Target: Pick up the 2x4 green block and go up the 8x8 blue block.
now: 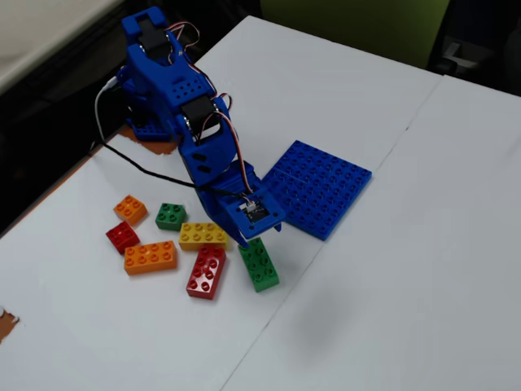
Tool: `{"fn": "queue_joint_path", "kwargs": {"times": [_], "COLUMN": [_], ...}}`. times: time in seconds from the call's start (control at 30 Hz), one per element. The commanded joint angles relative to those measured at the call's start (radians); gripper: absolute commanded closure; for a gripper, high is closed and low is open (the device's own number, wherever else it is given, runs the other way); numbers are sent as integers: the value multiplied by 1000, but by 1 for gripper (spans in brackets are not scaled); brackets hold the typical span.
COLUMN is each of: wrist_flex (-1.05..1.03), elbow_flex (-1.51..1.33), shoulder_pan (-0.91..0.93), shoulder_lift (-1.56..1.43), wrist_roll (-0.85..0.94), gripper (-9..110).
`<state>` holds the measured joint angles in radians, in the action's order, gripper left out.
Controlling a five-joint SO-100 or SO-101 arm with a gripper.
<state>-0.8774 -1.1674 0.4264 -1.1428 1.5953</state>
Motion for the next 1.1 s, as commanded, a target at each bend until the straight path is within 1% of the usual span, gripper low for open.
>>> {"fn": "queue_joint_path", "kwargs": {"times": [0.0,0.17,0.5,1.07], "wrist_flex": [51,199,241,285], "elbow_flex": [37,-63,-146,-167], "shoulder_pan": [15,32,51,49], "shoulder_lift": [8,17,29,51], "wrist_roll": [60,120,187,183], "gripper": [80,78,78,78]}}
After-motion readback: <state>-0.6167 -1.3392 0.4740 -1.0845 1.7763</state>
